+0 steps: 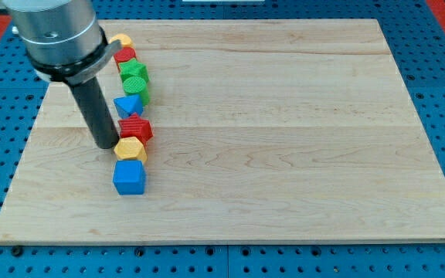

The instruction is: Move the yellow heart and the red circle slightly to the right

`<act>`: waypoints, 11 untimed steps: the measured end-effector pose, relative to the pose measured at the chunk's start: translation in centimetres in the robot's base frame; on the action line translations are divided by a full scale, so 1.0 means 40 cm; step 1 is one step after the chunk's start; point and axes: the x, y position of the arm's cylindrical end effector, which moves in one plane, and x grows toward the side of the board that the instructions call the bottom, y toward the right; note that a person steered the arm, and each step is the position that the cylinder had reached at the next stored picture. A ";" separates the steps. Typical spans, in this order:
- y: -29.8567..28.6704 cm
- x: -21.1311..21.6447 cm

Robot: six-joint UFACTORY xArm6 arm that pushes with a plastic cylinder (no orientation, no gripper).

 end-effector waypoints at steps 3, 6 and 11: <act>-0.094 -0.313; -0.093 -0.498; -0.067 -0.445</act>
